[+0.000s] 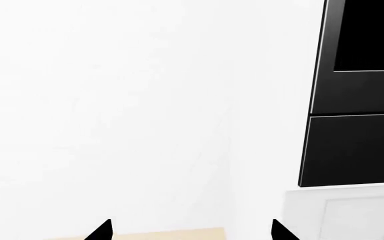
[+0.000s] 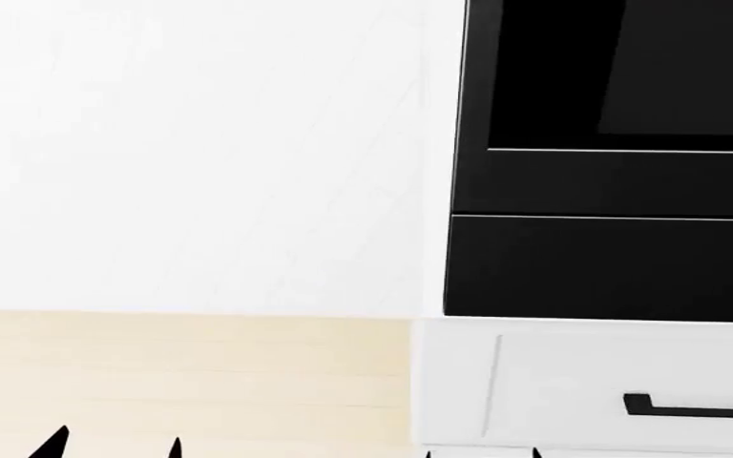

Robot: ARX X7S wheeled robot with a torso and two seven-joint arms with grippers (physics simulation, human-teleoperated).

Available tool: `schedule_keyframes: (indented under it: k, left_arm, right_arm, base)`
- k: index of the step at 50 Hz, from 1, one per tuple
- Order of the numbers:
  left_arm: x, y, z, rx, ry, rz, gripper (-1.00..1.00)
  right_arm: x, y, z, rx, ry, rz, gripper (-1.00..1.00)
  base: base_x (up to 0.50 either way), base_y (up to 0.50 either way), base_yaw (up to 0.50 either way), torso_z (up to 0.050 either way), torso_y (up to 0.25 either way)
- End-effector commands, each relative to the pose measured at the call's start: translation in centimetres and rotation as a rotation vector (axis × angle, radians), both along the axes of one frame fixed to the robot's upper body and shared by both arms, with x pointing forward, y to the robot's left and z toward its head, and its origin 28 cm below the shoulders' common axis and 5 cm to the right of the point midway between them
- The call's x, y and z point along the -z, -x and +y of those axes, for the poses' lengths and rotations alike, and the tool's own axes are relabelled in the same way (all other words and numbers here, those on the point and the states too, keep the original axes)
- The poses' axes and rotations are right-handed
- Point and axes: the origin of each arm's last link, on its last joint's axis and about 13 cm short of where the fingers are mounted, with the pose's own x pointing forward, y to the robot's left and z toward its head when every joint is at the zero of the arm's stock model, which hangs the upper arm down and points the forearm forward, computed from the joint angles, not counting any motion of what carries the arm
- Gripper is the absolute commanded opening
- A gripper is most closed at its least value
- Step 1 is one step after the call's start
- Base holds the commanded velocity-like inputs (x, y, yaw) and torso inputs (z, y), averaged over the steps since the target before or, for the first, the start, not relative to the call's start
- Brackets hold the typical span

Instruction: Close the microwave door

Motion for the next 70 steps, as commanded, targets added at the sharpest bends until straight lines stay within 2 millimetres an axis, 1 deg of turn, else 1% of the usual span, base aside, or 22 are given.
schedule_keyframes:
  k: [1,4,10,36,45,53,57,62,65,70]
  left_arm:
    - [0.1,0.0,0.0,0.002,0.000,-0.001,1.00]
    - [-0.1,0.0,-0.1,0.002,0.000,-0.001,1.00]
    - [-0.5,0.1,-0.2,0.002,0.000,-0.002,1.00]
    - [-0.3,0.0,-0.1,0.001,0.002,-0.001,1.00]
    - [-0.3,0.0,-0.1,0.001,0.004,-0.002,1.00]
    - [-0.4,0.1,-0.1,0.002,0.002,-0.005,1.00]
    - [-0.1,0.0,0.0,0.002,0.002,-0.004,1.00]
    - [-0.9,-0.1,-0.3,0.000,0.001,-0.003,1.00]
    - [-1.3,0.0,-0.4,-0.001,0.000,-0.006,1.00]
    - [-1.3,-0.1,-0.4,0.000,0.000,-0.006,1.00]
  right_arm:
    - [0.1,0.1,0.2,-0.040,0.040,0.030,1.00]
    - [0.0,0.2,0.2,-0.040,0.043,0.029,1.00]
    - [-0.3,0.4,0.4,-0.037,0.041,0.023,1.00]
    - [0.1,0.0,0.1,-0.022,0.045,0.019,1.00]
    - [-0.1,0.2,0.2,-0.029,0.045,0.011,1.00]
    - [-0.3,0.3,0.3,-0.033,0.050,-0.014,1.00]
    - [-0.8,0.6,0.6,-0.056,0.105,-0.058,1.00]
    - [-2.2,1.0,1.1,-0.081,0.123,-0.101,1.00]
    - [-2.2,1.2,1.4,-0.100,0.118,-0.100,1.00]
    - [-2.3,1.2,1.3,-0.084,0.122,-0.112,1.00]
  base:
    - [0.00,0.00,0.00,0.000,0.000]
    - [0.11,0.00,0.00,0.000,0.000]
    - [0.50,0.00,0.00,0.000,0.000]
    - [0.50,0.00,0.00,0.000,0.000]
    - [0.50,0.00,0.00,0.000,0.000]
    - [0.01,0.00,0.00,0.000,0.000]
    - [0.00,0.00,0.00,0.000,0.000]
    - [0.00,0.00,0.00,0.000,0.000]
    - [0.00,0.00,0.00,0.000,0.000]
    - [0.00,0.00,0.00,0.000,0.000]
